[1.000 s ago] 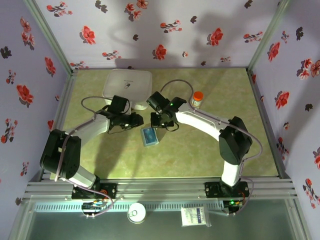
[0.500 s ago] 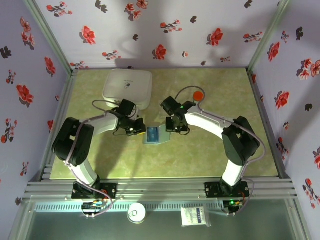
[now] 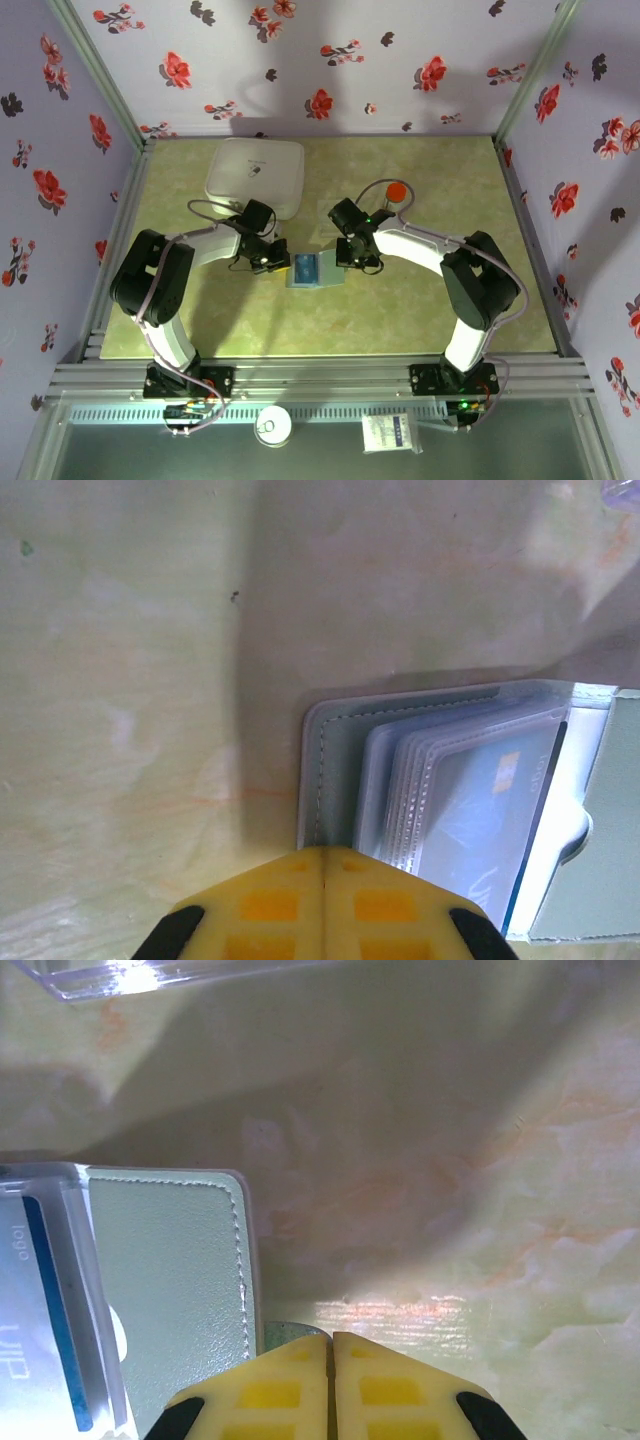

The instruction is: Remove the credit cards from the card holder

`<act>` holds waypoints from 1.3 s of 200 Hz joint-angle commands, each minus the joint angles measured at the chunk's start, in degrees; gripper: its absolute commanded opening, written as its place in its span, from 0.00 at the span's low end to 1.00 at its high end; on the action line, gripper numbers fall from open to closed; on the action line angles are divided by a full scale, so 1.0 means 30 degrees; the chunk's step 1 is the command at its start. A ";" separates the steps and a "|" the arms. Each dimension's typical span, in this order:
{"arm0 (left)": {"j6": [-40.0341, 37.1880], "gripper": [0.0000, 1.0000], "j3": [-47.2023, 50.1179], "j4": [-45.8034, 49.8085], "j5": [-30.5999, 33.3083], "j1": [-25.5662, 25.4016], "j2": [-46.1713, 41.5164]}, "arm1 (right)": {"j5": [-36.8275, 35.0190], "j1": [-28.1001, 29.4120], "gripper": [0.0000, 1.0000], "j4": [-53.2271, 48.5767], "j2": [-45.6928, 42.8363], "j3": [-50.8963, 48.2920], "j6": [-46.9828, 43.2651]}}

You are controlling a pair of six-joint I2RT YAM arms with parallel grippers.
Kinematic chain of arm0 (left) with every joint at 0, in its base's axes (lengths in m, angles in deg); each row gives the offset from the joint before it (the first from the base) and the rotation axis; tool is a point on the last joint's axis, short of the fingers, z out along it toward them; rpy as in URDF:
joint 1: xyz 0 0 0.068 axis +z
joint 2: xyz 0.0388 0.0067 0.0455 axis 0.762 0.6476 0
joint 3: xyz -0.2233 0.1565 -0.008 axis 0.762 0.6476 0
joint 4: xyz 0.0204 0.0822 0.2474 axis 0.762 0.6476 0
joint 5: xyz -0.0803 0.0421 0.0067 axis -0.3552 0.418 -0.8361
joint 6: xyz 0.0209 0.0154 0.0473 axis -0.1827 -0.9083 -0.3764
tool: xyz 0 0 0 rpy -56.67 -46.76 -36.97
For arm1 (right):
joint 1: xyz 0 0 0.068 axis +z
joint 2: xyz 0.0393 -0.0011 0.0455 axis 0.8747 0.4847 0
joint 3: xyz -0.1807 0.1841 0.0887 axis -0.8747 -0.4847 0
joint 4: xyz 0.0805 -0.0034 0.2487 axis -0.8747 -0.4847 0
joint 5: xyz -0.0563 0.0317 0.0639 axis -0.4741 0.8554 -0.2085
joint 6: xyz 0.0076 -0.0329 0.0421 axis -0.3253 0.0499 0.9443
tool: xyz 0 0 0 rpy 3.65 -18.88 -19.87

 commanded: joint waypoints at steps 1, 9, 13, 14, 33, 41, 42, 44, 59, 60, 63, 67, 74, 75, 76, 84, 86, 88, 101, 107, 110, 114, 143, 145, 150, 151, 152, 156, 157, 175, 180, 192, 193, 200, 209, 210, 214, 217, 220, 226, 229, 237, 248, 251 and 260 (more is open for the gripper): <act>-0.0427 0.01 -0.0345 0.0577 0.0726 -0.0060 0.0453 | 0.0471 -0.0289 0.04 0.1194 0.0698 -0.0208 -0.0491; -0.0346 0.01 -0.0378 0.0579 0.0773 0.0003 0.0409 | 0.0672 -0.0320 0.04 0.1427 0.0901 -0.0167 -0.0531; -0.0302 0.01 -0.0356 0.0509 0.0779 0.0014 0.0364 | 0.0746 -0.0342 0.04 0.1531 0.0986 -0.0129 -0.0566; -0.0293 0.01 -0.0353 0.0499 0.0767 0.0039 0.0353 | 0.0766 -0.0346 0.04 0.1553 0.1012 -0.0136 -0.0590; -0.0224 0.01 -0.0478 0.0418 0.0789 0.0102 0.0398 | 0.0874 -0.0372 0.04 0.1907 0.1453 0.0024 -0.0698; -0.0232 0.01 -0.0611 0.0591 0.0791 0.0143 0.0488 | 0.0918 -0.0433 0.04 0.1945 0.1607 0.0120 -0.0730; -0.0228 0.01 -0.0626 0.0613 0.0773 0.0133 0.0489 | 0.0925 -0.0435 0.04 0.1950 0.1631 0.0120 -0.0745; -0.0226 0.01 -0.0660 0.0615 0.0759 0.0147 0.0475 | 0.0931 -0.0452 0.04 0.1955 0.1685 0.0172 -0.0756; -0.0168 0.01 -0.0627 0.0490 0.0701 0.0152 0.0561 | 0.0740 -0.0527 0.04 0.1648 0.1804 0.0326 -0.0876; -0.0182 0.01 -0.0635 0.0475 0.0698 0.0152 0.0569 | 0.0704 -0.0526 0.04 0.1626 0.1817 0.0326 -0.0877; -0.0190 0.01 -0.0641 0.0495 0.0696 0.0148 0.0617 | 0.0615 -0.0526 0.04 0.1494 0.1813 0.0330 -0.0903; -0.0217 0.01 -0.0667 0.0524 0.0655 0.0137 0.0675 | 0.0453 -0.0525 0.04 0.1321 0.1818 0.0347 -0.0928; -0.0281 0.01 -0.0722 0.0680 0.0609 0.0152 0.0749 | 0.0155 -0.0525 0.04 0.0929 0.1814 0.0370 -0.0945; -0.0282 0.01 -0.0726 0.0702 0.0609 0.0137 0.0766 | 0.0089 -0.0525 0.04 0.0871 0.1807 0.0377 -0.0940; -0.0283 0.01 -0.0728 0.0713 0.0608 0.0144 0.0774 | 0.0042 -0.0525 0.04 0.0813 0.1818 0.0396 -0.0938; -0.0284 0.01 -0.0677 0.0747 0.0585 0.0152 0.0811 | -0.0422 -0.0544 0.04 0.0126 0.1814 0.0521 -0.1098; -0.0283 0.01 -0.0636 0.0758 0.0566 0.0152 0.0797 | -0.0463 -0.0549 0.04 0.0060 0.1807 0.0526 -0.1119; -0.0283 0.01 -0.0596 0.0710 0.0553 0.0137 0.0786 | -0.0566 -0.0539 0.04 -0.0078 0.1780 0.0574 -0.1150; -0.0276 0.01 -0.0386 0.0594 0.0447 0.0151 0.0857 | -0.1085 -0.0553 0.04 -0.0404 0.1614 0.0391 -0.1300; -0.0283 0.01 -0.0407 0.0620 0.0435 0.0152 0.0908 | -0.1150 -0.0568 0.05 -0.0338 0.1533 0.0264 -0.1391; -0.0283 0.01 -0.0389 0.0670 0.0432 0.0133 0.0948 | -0.1141 -0.0582 0.05 -0.0275 0.1514 0.0205 -0.1428; -0.0283 0.01 -0.0362 0.0720 0.0447 0.0151 0.0979 | -0.1107 -0.0611 0.05 -0.0243 0.1548 0.0181 -0.1459; -0.0192 0.01 -0.0056 0.0612 0.0434 0.0148 0.0979 | -0.1157 -0.0643 0.07 -0.0780 0.1411 0.0356 -0.1566; -0.0180 0.01 -0.0056 0.0637 0.0433 0.0151 0.0985 | -0.1172 -0.0643 0.07 -0.0823 0.1381 0.0355 -0.1555; -0.0168 0.01 -0.0041 0.0690 0.0454 0.0130 0.0936 | -0.1220 -0.0643 0.07 -0.0967 0.1318 0.0396 -0.1579; -0.0167 0.01 -0.0034 0.0706 0.0472 0.0141 0.0932 | -0.1228 -0.0643 0.07 -0.1000 0.1310 0.0405 -0.1580; -0.0167 0.01 -0.0016 0.0715 0.0467 0.0146 0.0916 | -0.1261 -0.0643 0.07 -0.1016 0.1306 0.0424 -0.1565; -0.0139 0.01 0.0049 0.0664 0.0462 0.0151 0.0871 | -0.1319 -0.0643 0.08 -0.1203 0.1259 0.0510 -0.1577; -0.0138 0.01 0.0070 0.0635 0.0476 0.0152 0.0871 | -0.1321 -0.0643 0.08 -0.1250 0.1236 0.0535 -0.1579; -0.0018 0.01 0.0294 0.0456 0.0465 0.0128 0.0791 | -0.1742 -0.0643 0.12 -0.1559 0.1036 0.0506 -0.1680; -0.0020 0.01 0.0292 0.0472 0.0476 0.0151 0.0850 | -0.1861 -0.0643 0.13 -0.1609 0.1010 0.0502 -0.1712; 0.0017 0.01 0.0295 0.0543 0.0461 0.0148 0.0885 | -0.2057 -0.0643 0.17 -0.1980 0.1175 0.0710 -0.1843; 0.0013 0.01 0.0310 0.0545 0.0461 0.0150 0.0892 | -0.2071 -0.0643 0.17 -0.2019 0.1210 0.0723 -0.1858; 0.0095 0.01 0.0350 0.0453 0.0447 0.0151 0.0899 | -0.2166 -0.0643 0.20 -0.2142 0.1271 0.0767 -0.1922; 0.0101 0.01 0.0329 0.0392 0.0447 0.0159 0.0914 | -0.2310 -0.0643 0.25 -0.2174 0.1305 0.0670 -0.1914; 0.0099 0.01 0.0327 0.0382 0.0439 0.0155 0.0922 | -0.2344 -0.0643 0.25 -0.2160 0.1333 0.0659 -0.1923; 0.0098 0.01 0.0303 0.0438 0.0447 0.0156 0.0906 | -0.2413 -0.0643 0.26 -0.2174 0.1350 0.0609 -0.1911; 0.0054 0.01 0.0282 0.0505 0.0449 0.0160 0.0900 | -0.2452 -0.0654 0.27 -0.2175 0.1352 0.0596 -0.1903; 0.0052 0.01 0.0268 0.0572 0.0463 0.0149 0.0900 | -0.2512 -0.0644 0.28 -0.2142 0.1382 0.0569 -0.1903; 0.0037 0.01 0.0266 0.0657 0.0519 0.0150 0.0831 | -0.2523 -0.0643 0.29 -0.2196 0.1447 0.0575 -0.1908; 0.0064 0.01 0.0285 0.0664 0.0549 0.0152 0.0777 | -0.2528 -0.0643 0.29 -0.2243 0.1500 0.0588 -0.1932; 0.0121 0.01 0.0379 0.0535 0.0520 0.0152 0.0677 | -0.2599 -0.0657 0.31 -0.2371 0.1587 0.0593 -0.1934; 0.0109 0.01 0.0370 0.0553 0.0493 0.0144 0.0665 | -0.2705 -0.0643 0.32 -0.2394 0.1569 0.0434 -0.1874; 0.0084 0.01 0.0334 0.0592 0.0505 0.0151 0.0651 | -0.2734 -0.0643 0.33 -0.2407 0.1566 0.0402 -0.1855; 0.0039 0.01 0.0325 0.0751 0.0518 0.0150 0.0611 | -0.2744 -0.0643 0.34 -0.2409 0.1519 0.0339 -0.1827</act>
